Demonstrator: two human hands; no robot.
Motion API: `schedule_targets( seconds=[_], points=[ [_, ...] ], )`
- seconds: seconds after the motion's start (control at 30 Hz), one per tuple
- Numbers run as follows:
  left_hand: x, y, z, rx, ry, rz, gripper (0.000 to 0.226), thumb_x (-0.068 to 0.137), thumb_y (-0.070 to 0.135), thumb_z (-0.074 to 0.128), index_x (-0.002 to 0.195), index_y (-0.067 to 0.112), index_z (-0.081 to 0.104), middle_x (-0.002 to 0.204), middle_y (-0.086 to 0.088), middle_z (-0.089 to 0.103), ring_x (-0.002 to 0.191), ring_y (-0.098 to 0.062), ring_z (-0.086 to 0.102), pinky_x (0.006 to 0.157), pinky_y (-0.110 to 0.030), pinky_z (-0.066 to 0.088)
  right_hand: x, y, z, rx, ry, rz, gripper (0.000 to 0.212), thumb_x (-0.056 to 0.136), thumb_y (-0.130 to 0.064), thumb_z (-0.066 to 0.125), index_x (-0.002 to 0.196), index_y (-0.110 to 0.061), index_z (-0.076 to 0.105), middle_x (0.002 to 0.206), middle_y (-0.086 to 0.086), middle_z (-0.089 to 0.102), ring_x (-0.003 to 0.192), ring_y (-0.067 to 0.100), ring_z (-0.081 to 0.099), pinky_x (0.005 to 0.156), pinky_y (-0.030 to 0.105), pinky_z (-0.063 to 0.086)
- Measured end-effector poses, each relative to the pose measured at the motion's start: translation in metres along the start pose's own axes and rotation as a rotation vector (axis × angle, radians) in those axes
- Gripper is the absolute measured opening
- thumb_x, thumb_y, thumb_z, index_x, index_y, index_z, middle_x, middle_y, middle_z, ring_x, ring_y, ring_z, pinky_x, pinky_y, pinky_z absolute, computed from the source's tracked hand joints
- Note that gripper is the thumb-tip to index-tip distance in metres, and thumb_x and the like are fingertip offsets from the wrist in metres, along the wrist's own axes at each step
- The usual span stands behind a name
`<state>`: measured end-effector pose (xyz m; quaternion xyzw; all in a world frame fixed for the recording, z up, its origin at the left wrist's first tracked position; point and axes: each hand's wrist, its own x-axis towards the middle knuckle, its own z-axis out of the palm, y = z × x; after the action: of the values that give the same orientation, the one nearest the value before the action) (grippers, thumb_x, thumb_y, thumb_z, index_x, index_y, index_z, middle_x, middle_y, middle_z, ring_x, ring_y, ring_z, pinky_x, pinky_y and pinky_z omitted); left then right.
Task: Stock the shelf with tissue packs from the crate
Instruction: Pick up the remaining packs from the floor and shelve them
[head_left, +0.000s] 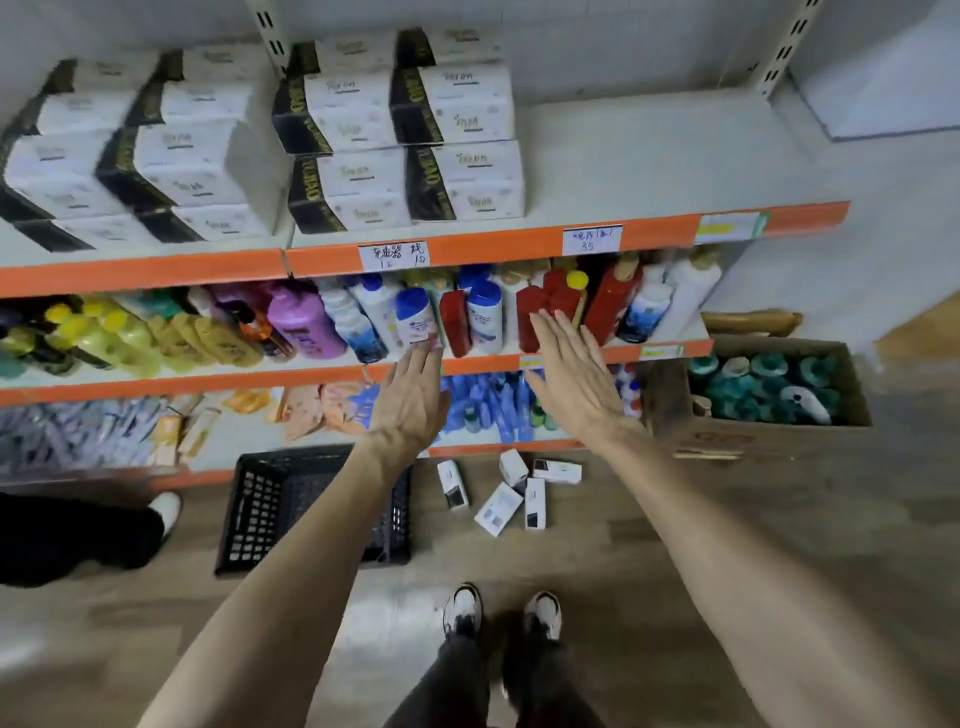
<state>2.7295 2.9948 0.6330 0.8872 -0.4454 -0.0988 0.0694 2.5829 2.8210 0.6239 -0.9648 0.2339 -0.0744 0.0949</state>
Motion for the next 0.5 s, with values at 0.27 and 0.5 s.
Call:
schedule_targets(
  seconds=[0.27, 0.5],
  points=[
    [-0.015, -0.035, 0.126, -0.027, -0.257, -0.044, 0.062, 0.096, 0.022, 0.047, 0.15, 0.007, 0.021, 0.157, -0.01, 0.019, 0.145, -0.026, 0.017, 0.118, -0.039, 0.018, -0.051, 0.014, 0.127, -0.027, -0.229, 0.111, 0.074, 0.098, -0.036, 0.047, 0.155, -0.011, 0.008, 0.163, 0.004, 0.008, 0.15, 0.018, 0.0, 0.12, 0.039, -0.001],
    [0.008, -0.072, 0.285, -0.015, -0.334, -0.02, 0.065, 0.095, 0.026, 0.045, 0.151, 0.006, 0.018, 0.157, -0.013, 0.02, 0.146, -0.027, 0.016, 0.119, -0.039, 0.015, -0.071, 0.058, 0.278, -0.062, -0.301, 0.19, 0.075, 0.096, -0.04, 0.049, 0.154, -0.012, 0.012, 0.162, 0.005, 0.011, 0.15, 0.018, 0.003, 0.121, 0.043, 0.006]
  ],
)
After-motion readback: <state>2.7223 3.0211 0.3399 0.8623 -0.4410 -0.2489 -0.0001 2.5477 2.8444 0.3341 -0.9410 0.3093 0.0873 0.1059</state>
